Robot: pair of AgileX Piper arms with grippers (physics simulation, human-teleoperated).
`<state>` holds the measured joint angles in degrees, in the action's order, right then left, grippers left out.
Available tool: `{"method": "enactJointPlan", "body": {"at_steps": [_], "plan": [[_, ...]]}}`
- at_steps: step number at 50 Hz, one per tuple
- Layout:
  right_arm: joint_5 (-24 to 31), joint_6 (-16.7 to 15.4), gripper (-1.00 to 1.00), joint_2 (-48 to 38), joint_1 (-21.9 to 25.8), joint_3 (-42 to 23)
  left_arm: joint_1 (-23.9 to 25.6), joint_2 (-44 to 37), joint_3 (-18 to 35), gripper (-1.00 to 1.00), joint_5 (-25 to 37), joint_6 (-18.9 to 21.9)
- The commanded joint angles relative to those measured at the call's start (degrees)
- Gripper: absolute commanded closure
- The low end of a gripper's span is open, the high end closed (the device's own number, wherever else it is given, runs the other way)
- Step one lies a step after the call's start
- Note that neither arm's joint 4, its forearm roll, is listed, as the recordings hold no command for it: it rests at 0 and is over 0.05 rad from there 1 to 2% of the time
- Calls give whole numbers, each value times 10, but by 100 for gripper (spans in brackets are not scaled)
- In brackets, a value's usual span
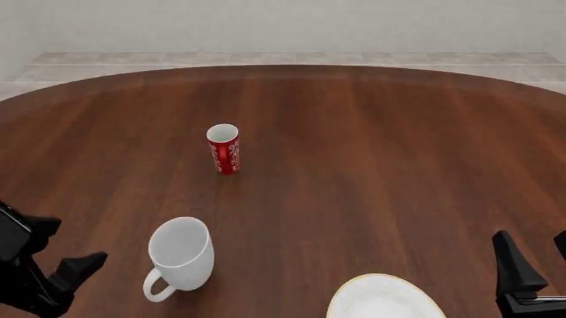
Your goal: Put the white mug on the plate.
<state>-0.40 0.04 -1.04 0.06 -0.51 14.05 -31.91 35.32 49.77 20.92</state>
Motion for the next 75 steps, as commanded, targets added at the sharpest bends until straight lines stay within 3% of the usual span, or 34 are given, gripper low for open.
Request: {"method": "enactJointPlan", "body": {"at_steps": [1, 20, 47, 75], "plan": [[-5, 0, -100, -4, 0, 1, 18, -25, -16, -100, -6, -16], [0, 0, -100, 0, 0, -1, 58, -50, -47, -100, -51, -52], [0, 0, -100, 0, 0, -1, 46, -86, -101, -100, -132, -34], [0, 0, -100, 0, 0, -1, 67, -127, -135, -100, -188, -54]]}}
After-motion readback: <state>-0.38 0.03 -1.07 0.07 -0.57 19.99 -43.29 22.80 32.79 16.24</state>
